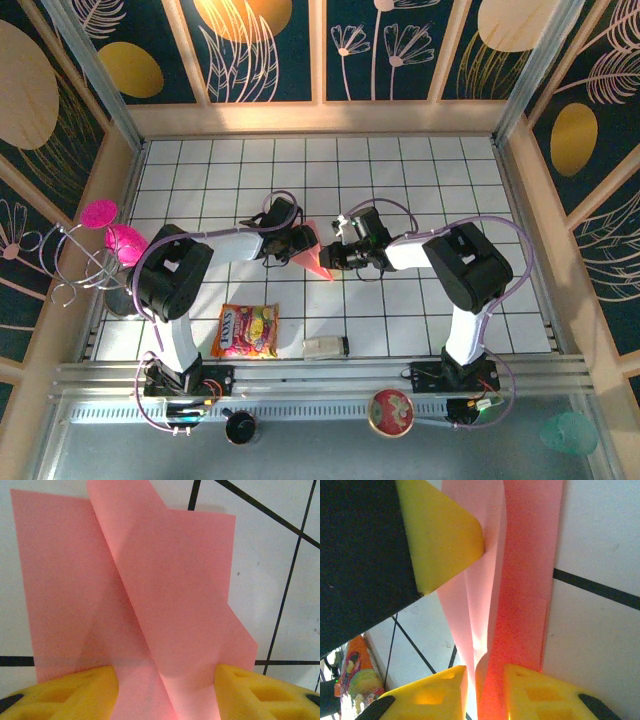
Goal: Fold a paper plane with a square sheet of paper (pick it up from the middle)
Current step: Fourth fold the wing at the center of the table.
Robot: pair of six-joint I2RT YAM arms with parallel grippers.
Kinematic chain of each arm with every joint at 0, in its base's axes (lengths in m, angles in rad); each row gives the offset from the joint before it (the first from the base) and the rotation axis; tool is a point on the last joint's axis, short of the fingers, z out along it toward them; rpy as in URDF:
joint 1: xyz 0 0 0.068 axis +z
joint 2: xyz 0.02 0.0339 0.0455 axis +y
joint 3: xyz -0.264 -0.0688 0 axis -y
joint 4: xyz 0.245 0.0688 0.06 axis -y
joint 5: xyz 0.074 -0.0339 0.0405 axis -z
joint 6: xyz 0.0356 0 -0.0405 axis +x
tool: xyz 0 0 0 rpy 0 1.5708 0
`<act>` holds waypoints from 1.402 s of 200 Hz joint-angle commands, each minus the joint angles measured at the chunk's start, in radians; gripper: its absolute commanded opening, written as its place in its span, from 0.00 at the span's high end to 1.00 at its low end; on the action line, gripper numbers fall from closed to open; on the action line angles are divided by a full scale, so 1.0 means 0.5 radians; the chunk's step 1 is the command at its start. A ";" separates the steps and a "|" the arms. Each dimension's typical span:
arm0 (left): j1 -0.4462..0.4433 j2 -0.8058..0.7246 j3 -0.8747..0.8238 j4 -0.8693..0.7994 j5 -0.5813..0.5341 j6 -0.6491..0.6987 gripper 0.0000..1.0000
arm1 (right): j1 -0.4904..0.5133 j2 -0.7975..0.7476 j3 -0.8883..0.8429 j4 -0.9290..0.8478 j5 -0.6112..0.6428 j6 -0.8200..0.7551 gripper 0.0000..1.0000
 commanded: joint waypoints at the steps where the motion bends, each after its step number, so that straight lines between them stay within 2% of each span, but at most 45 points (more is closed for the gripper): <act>1: 0.035 0.214 -0.112 -0.335 -0.198 -0.011 0.44 | 0.014 0.028 0.030 -0.029 0.044 -0.090 0.77; 36: 0.034 0.210 -0.119 -0.324 -0.182 -0.008 0.43 | -0.002 0.041 0.003 0.009 -0.039 -0.148 0.82; 166: 0.035 0.129 -0.094 -0.327 -0.164 0.013 0.42 | -0.098 0.120 -0.108 0.341 -0.401 0.046 0.97; 207: 0.035 0.015 0.029 -0.342 -0.172 0.058 0.39 | -0.099 0.164 -0.149 0.525 -0.567 0.229 1.00; 217: 0.033 -0.026 0.063 -0.326 -0.166 0.069 0.38 | -0.163 0.178 -0.158 0.565 -0.603 0.281 1.00; 280: 0.035 -0.279 0.064 -0.042 -0.022 0.107 0.32 | -0.188 0.247 -0.162 0.622 -0.683 0.414 1.00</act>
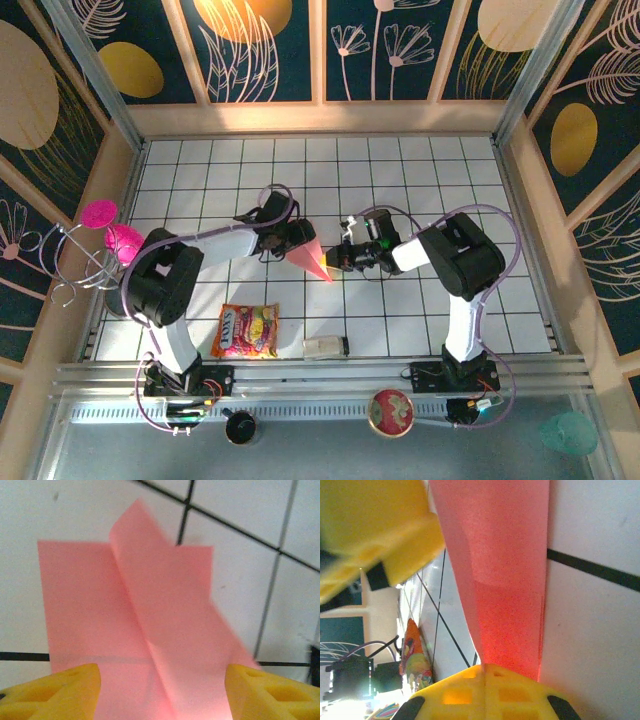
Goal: Fold a paper plane with a square sheet of paper (pick it up from the middle)
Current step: Fourth fold the wing at the center of the table.
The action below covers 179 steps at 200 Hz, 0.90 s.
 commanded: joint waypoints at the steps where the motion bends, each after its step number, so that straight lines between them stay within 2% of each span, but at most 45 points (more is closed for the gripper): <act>1: 0.008 -0.129 0.001 0.087 0.022 0.045 0.32 | -0.006 0.044 -0.024 0.068 -0.088 0.066 1.00; 33: 0.010 -0.212 -0.098 0.243 0.109 0.057 0.36 | -0.010 0.063 -0.021 0.088 -0.108 0.086 1.00; 97: 0.016 -0.207 -0.339 0.676 0.424 -0.016 0.59 | -0.034 0.109 -0.039 0.225 -0.176 0.220 1.00; 179: 0.026 0.012 -0.321 0.847 0.631 -0.033 0.67 | -0.048 0.127 -0.036 0.230 -0.180 0.256 1.00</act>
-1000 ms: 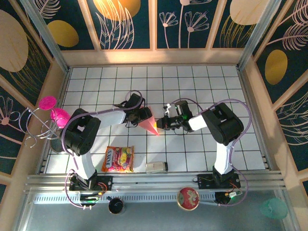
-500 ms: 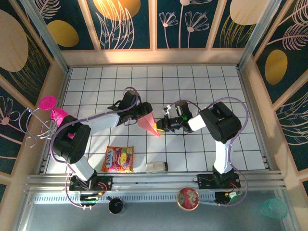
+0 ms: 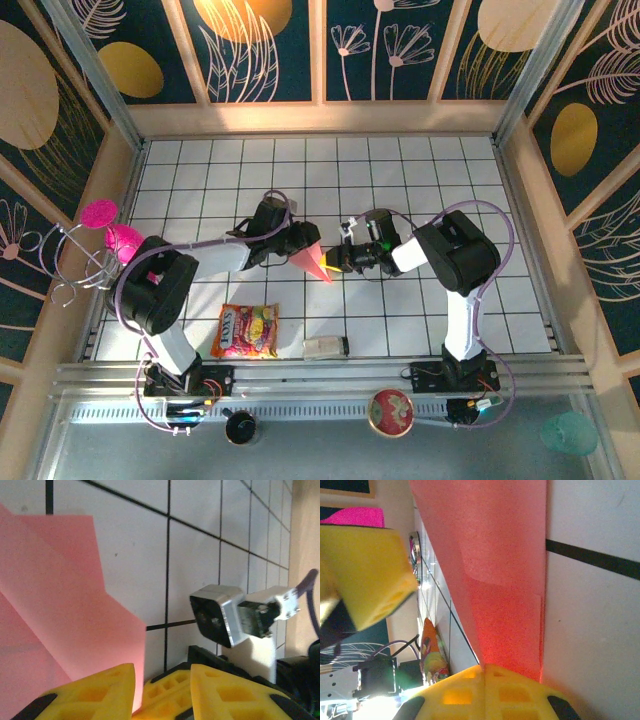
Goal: Fold a paper plane with a square sheet of paper (pick it up from the middle)
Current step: Fourth fold the wing at the center of the table.
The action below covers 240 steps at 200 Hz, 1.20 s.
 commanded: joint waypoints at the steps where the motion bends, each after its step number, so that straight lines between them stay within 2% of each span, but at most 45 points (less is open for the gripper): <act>1: 0.018 0.087 0.029 0.094 0.098 -0.016 0.67 | -0.020 0.040 -0.023 0.043 -0.047 0.021 1.00; 122: 0.021 0.239 0.089 0.136 0.119 -0.021 0.72 | -0.024 0.044 -0.014 0.005 -0.038 0.011 1.00; 141: 0.020 0.251 0.097 0.131 0.105 -0.021 0.72 | -0.024 0.023 -0.017 -0.024 -0.028 -0.005 0.97; 184: 0.025 0.268 0.126 0.094 0.084 -0.021 0.73 | -0.026 -0.142 -0.027 -0.273 0.077 -0.146 0.80; 240: 0.025 0.286 0.134 0.086 0.081 -0.021 0.74 | -0.027 -0.377 -0.027 -0.644 0.326 -0.387 0.71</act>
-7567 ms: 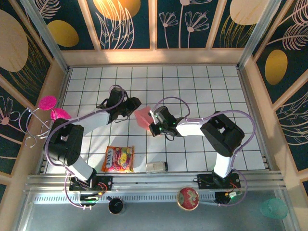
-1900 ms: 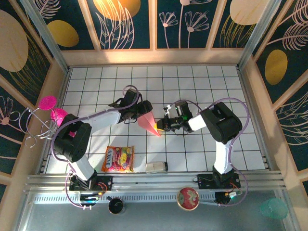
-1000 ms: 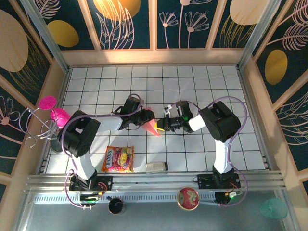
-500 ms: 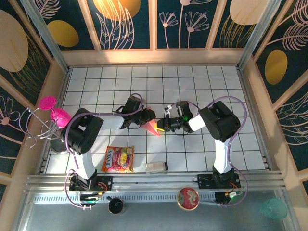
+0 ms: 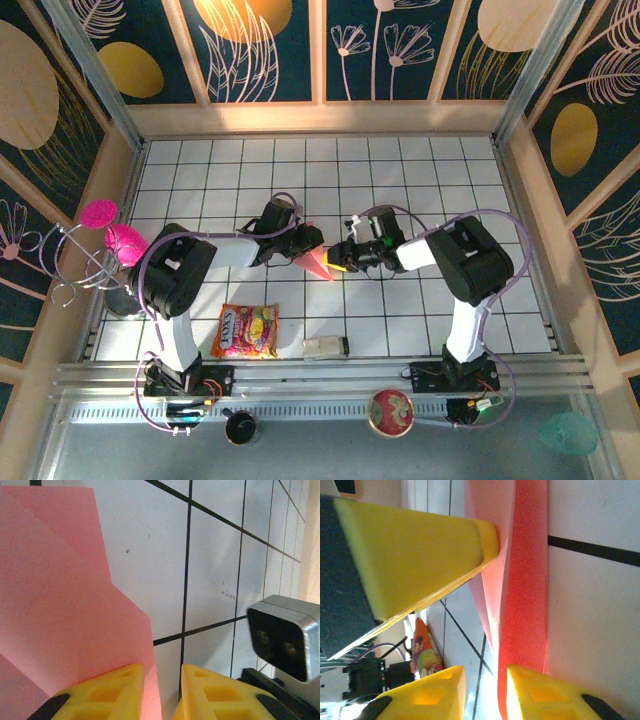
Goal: Fold a paper plane with a square sheet of paper (pick it up from the middle)
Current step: Fourth fold the wing at the center of the table.
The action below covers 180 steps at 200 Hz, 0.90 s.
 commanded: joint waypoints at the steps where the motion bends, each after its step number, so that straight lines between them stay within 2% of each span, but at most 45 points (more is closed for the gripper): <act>1: 0.014 0.042 0.041 -0.005 -0.015 -0.015 0.74 | -0.014 -0.126 -0.017 -0.235 0.167 -0.175 0.71; 68: 0.014 0.042 0.043 -0.016 -0.015 -0.017 0.74 | 0.083 -0.055 0.104 -0.430 0.340 -0.304 0.69; 122: 0.014 0.047 0.051 -0.028 -0.018 -0.017 0.75 | 0.102 -0.038 0.119 -0.479 0.408 -0.359 0.59; 180: 0.017 0.049 0.048 -0.033 -0.025 -0.020 0.75 | 0.167 0.042 0.169 -0.650 0.607 -0.434 0.68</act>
